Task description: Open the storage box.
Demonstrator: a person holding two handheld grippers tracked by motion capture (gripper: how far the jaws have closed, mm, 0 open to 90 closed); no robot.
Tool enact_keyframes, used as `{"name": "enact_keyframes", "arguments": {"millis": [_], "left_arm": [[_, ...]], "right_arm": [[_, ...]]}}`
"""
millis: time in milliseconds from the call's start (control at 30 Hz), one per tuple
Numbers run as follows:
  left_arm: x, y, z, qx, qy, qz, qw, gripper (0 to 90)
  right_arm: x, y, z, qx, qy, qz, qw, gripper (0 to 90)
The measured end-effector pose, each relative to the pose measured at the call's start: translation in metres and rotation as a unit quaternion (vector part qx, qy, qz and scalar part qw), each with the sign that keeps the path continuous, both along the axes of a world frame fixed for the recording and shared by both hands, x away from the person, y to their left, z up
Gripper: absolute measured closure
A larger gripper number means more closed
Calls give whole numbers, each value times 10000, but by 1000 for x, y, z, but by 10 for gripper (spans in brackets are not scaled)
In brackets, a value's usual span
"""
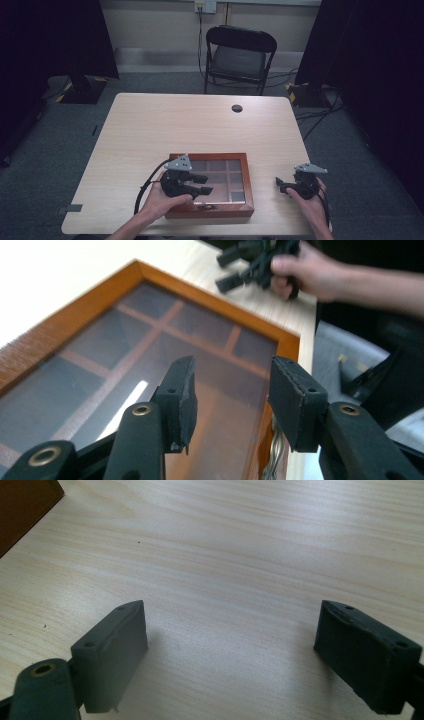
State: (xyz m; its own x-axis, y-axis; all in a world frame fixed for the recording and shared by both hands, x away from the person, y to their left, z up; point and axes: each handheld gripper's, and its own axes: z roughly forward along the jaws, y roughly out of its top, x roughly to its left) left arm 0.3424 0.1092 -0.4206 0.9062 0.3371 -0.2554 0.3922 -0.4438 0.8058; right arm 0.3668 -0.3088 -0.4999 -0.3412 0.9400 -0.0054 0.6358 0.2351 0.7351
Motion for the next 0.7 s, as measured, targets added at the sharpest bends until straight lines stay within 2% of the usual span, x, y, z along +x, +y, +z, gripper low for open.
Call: {"name": "enact_keyframes", "arguments": {"millis": [133, 167, 300, 333, 433, 500, 600, 700], "left_arm": [[-6, -6, -5, 207, -49, -237, 9995, 565], [-7, -7, -6, 196, -53, -286, 9994, 579], [-11, -11, -9, 206, 2, -489, 9986, 711], [-12, -13, -9, 275, -34, -558, 9981, 731], [-18, -15, -11, 332, 35, -763, 9965, 766], [-21, -16, -13, 368, 50, -815, 9960, 772], [-21, -12, -16, 228, 103, -778, 9967, 781], [-20, -9, -16, 236, 99, -757, 9968, 784]], "right_arm": [[0, 0, 0, 5, 12, -7, 10000, 125], [0, 0, 0, 6, 12, -7, 10000, 125], [0, 0, 0, 8, 12, -3, 10000, 125], [0, 0, 0, 6, 10, 0, 10000, 125], [0, 0, 0, 8, 12, 0, 10000, 125], [0, 0, 0, 6, 8, 4, 10000, 125], [0, 0, 0, 5, 9, 5, 10000, 125], [0, 0, 0, 4, 9, 6, 10000, 125]]}}
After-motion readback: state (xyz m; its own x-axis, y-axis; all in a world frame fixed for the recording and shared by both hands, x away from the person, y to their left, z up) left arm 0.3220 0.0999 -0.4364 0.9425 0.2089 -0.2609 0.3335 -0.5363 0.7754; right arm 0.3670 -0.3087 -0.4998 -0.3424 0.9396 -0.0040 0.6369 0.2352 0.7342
